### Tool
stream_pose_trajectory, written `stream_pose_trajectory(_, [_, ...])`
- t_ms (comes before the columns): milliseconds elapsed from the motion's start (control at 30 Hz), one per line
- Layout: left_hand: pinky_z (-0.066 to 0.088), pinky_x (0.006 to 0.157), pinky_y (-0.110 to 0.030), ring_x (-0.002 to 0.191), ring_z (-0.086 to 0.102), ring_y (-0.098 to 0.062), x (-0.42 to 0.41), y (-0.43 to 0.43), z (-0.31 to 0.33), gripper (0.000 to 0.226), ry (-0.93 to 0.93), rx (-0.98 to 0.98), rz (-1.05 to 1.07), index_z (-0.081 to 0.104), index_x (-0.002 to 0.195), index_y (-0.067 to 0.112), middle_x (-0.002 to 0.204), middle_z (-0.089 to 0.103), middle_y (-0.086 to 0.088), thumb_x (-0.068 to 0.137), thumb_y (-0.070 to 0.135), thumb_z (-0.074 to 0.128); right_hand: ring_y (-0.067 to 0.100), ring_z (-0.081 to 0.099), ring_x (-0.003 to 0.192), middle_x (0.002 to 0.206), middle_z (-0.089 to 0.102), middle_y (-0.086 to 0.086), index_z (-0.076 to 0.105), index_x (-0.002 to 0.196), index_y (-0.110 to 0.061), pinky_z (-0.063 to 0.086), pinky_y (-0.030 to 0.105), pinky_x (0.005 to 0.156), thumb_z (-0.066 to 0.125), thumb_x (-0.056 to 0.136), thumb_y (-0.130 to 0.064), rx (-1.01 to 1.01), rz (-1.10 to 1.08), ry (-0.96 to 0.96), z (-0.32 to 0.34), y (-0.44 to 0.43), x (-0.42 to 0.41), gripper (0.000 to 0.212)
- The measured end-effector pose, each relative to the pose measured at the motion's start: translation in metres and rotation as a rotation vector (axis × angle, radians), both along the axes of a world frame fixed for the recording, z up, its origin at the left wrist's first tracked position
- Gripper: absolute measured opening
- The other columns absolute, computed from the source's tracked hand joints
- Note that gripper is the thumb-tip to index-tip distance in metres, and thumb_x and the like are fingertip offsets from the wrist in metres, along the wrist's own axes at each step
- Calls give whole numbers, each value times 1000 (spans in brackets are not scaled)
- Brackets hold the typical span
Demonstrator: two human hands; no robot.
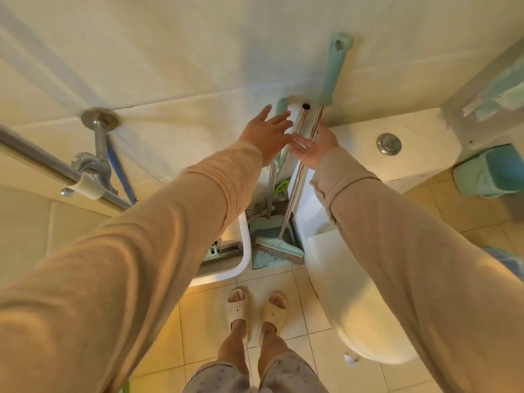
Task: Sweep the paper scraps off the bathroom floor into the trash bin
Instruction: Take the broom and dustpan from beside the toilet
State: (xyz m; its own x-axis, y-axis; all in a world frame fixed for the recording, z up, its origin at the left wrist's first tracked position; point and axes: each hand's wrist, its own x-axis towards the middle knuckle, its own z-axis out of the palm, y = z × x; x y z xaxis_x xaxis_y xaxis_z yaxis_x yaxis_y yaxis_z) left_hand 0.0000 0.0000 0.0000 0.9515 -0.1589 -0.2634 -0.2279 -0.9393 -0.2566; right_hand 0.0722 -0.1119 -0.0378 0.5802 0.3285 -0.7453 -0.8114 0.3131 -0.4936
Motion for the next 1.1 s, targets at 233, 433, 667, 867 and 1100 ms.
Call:
stream_pose_trajectory(233, [8,118,-53,137,29,-31,-3,-8,-5,29,32,325,-156,62,117,10,131,55,-8,88,13,61,39,51,125,135,52,28,40,137,-15,41,44,107,35,97,-49,36,-96,93,-6,-5,-17,53])
stream_pose_trajectory(433, [12,116,-58,108,50,-23,-44,-30,-6,16,-13,373,-251,68,96,15,94,67,5,86,6,60,18,51,65,78,53,10,51,70,-9,46,27,56,45,96,-24,79,-151,310,-5,-24,-75,30])
stream_pose_trajectory(667, [10,117,-49,118,50,-26,-75,-53,-2,19,48,413,-382,68,99,16,107,68,2,85,6,59,23,56,67,78,57,16,55,84,0,53,25,44,41,98,-7,284,-331,552,1,-54,-135,21])
stream_pose_trajectory(867, [33,78,-28,97,63,-17,-90,-73,5,14,157,488,-591,66,96,16,99,68,4,89,6,60,12,38,55,53,44,7,46,69,-4,40,12,33,40,98,-8,250,-493,630,9,-71,-174,30])
stream_pose_trajectory(1100, [40,71,-27,91,68,-17,-106,-83,14,14,145,444,-787,66,86,18,95,71,3,89,6,60,15,42,32,24,35,6,36,57,-9,34,7,31,41,94,-16,186,-589,614,15,-83,-225,37])
